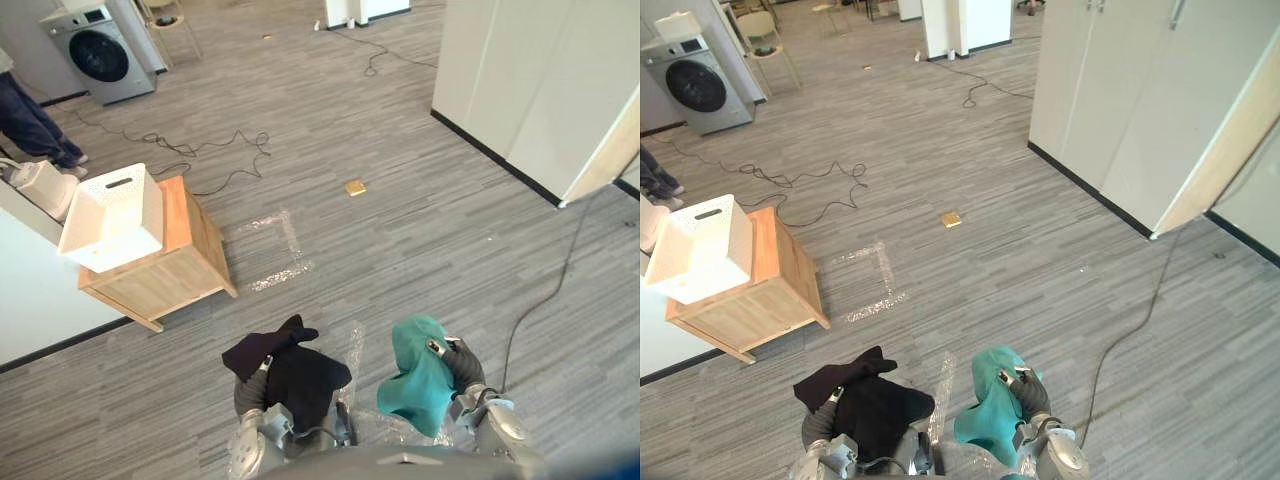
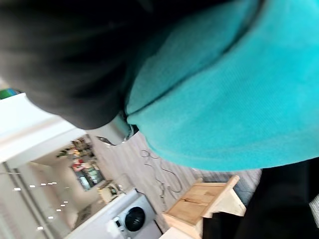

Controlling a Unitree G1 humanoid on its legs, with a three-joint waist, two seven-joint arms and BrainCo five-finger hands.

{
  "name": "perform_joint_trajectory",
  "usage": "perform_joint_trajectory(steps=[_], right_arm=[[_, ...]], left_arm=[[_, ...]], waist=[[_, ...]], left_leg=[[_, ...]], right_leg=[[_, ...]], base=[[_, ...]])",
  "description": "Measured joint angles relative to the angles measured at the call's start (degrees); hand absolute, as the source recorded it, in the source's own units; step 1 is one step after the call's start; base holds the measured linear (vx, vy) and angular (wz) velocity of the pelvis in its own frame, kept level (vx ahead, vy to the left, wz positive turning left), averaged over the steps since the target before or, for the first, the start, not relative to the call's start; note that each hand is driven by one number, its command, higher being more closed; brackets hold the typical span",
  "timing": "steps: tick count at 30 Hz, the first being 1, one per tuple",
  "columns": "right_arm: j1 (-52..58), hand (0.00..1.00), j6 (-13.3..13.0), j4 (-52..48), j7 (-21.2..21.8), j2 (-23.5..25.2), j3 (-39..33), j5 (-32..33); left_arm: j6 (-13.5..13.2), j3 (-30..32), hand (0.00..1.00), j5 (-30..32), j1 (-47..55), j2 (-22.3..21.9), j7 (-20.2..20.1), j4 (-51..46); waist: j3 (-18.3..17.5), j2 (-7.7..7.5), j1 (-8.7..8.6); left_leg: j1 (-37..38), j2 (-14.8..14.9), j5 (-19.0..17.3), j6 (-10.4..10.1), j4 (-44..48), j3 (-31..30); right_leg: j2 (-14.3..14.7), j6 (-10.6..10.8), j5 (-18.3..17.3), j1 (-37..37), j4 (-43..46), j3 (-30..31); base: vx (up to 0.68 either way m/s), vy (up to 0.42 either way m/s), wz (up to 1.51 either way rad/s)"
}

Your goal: Tidy the bed and pick cloth on bed and put in laundry

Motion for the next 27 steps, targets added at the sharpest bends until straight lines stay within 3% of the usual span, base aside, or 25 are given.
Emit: perform_joint_trajectory(steps=[1,2,5,7,9,10,12,15,17,18,20,22,23,24,26,27], right_arm=[[0.6,1.00,0.0,0.0,0.0,-0.1,0.0,0.0],[1.0,1.00,0.0,0.3,0.0,0.0,-0.1,0.0],[0.3,1.00,0.0,0.3,0.1,0.2,-0.2,-0.1],[0.2,1.00,0.1,0.3,0.2,1.4,-0.4,-0.2],[-0.1,1.00,-0.1,0.3,0.2,2.6,-0.6,-0.2],[0.0,1.00,-0.1,0.4,0.0,2.8,-0.6,-0.1],[1.4,1.00,-0.3,0.3,-0.1,3.1,0.3,-0.1],[3.1,1.00,-1.2,0.2,-1.2,3.4,1.3,0.0],[4.7,1.00,-1.4,0.1,-2.3,3.4,1.5,0.1],[5.4,1.00,-1.5,0.1,-2.5,3.4,1.5,0.5],[6.1,1.00,-2.3,0.2,-2.9,3.5,1.5,1.3],[5.5,1.00,-2.7,0.1,-3.1,3.6,1.6,2.2],[5.3,1.00,-2.8,0.2,-3.2,3.5,1.8,2.3],[4.9,1.00,-2.8,0.3,-3.3,3.2,1.7,2.3],[4.2,1.00,-3.9,-0.2,-3.1,2.5,1.4,2.4],[3.8,1.00,-4.0,-0.5,-3.1,2.4,1.4,2.4]], left_arm=[[0.1,0.0,1.00,-0.2,-0.1,0.0,0.1,0.0],[0.2,0.0,1.00,-0.5,-0.5,0.0,0.1,0.2],[-0.2,0.3,1.00,-0.4,-4.0,0.1,0.2,0.4],[-0.3,0.5,1.00,-0.2,-5.2,0.2,0.9,0.5],[-0.3,0.4,1.00,0.6,-5.5,0.6,1.4,0.6],[-0.3,0.2,1.00,2.0,-5.4,0.7,1.5,0.7],[-0.4,-0.1,1.00,4.1,-5.3,1.6,2.2,1.0],[-0.5,-0.4,1.00,4.5,-5.9,3.9,2.2,1.5],[-0.3,-0.7,1.00,4.5,-6.2,4.8,1.7,2.3],[-0.2,-1.0,1.00,4.5,-6.3,5.3,1.1,2.8],[0.3,-1.8,1.00,4.5,-6.5,6.3,-0.6,4.6],[0.3,-2.0,1.00,4.5,-6.4,6.6,-1.3,5.6],[0.3,-2.0,1.00,4.5,-5.6,6.9,-1.4,5.8],[0.3,-2.1,1.00,4.5,-5.6,6.9,-1.4,6.2],[0.3,-4.0,1.00,4.6,-4.6,6.3,-1.4,6.3],[0.3,-4.3,1.00,4.6,-4.4,6.2,-1.4,6.7]], waist=[[0.1,-0.54,0.28],[-0.4,-1.24,0.10],[-0.6,-3.64,0.77],[-0.7,-5.97,0.84],[-0.5,-6.96,0.46],[-0.4,-7.02,-0.01],[0.1,-5.57,-1.20],[0.6,-5.19,-2.73],[0.7,-4.91,-3.91],[0.7,-4.84,-4.26],[0.7,-5.10,-4.33],[1.2,-5.83,-3.92],[1.5,-6.05,-3.95],[1.6,-5.56,-4.04],[0.4,-1.21,-4.02],[-0.1,-0.34,-4.32]], left_leg=[[0.4,0.4,3.7,0.6,0.6,2.3],[0.4,-0.7,3.9,5.5,1.6,3.7],[0.2,-3.4,-1.3,10.8,4.4,4.4],[2.6,-5.7,-3.9,12.6,5.2,4.1],[7.9,-8.6,-6.4,12.2,2.6,0.4],[10.1,-9.2,-6.9,12.1,1.8,-1.0],[17.8,-9.4,-7.7,11.4,-2.0,-6.0],[24.4,-9.3,-8.5,10.5,-5.3,-12.6],[26.6,-8.3,-9.5,9.7,-5.7,-16.9],[27.4,-7.8,-10.3,9.1,-5.5,-18.6],[29.4,-6.9,-12.2,7.4,-5.0,-22.6],[31.0,-6.8,-14.6,5.2,-4.4,-24.3],[32.7,-6.1,-16.9,4.1,-4.0,-25.2],[33.5,-4.6,-18.9,3.5,-3.1,-25.7],[34.5,0.5,-23.3,4.1,-2.8,-26.8],[34.6,1.2,-23.1,4.2,-1.6,-26.8]], right_leg=[[-0.8,1.5,-0.5,1.9,-0.5,-0.1],[-2.0,2.7,-0.5,2.7,-0.4,-0.1],[-5.8,5.7,1.4,0.6,4.8,0.3],[-10.1,6.9,2.8,-2.8,17.5,0.4],[-14.1,3.2,6.4,-9.9,40.3,1.9],[-13.9,3.4,5.4,-12.4,47.1,3.6],[-10.4,3.1,1.7,-18.8,56.5,4.9],[-8.2,0.8,-1.4,-29.5,51.5,4.9],[-6.4,1.3,-0.7,-33.1,40.8,5.4],[-5.3,2.0,0.7,-33.8,33.9,6.3],[-3.8,3.0,9.2,-34.4,11.1,9.7],[-3.7,5.1,11.7,-35.5,3.9,13.2],[-3.5,4.5,13.1,-35.2,4.2,15.0],[-2.3,3.8,16.9,-35.1,6.0,15.5],[1.4,0.9,18.4,-39.2,16.6,15.0],[1.8,-1.8,16.4,-40.7,20.8,14.0]], base=[[0.53,0.158,0.05],[0.54,0.205,0.12],[0.53,0.229,0.09],[0.52,0.236,0.30],[0.55,0.222,0.54],[0.55,0.173,0.82],[0.37,0.068,0.99],[0.35,-0.018,1.10],[0.33,-0.089,1.17],[0.39,-0.150,1.20],[0.49,-0.236,0.98],[0.59,-0.340,0.72],[0.51,-0.313,0.61],[0.52,-0.325,0.49],[0.55,-0.342,0.34],[0.59,-0.346,0.31]])
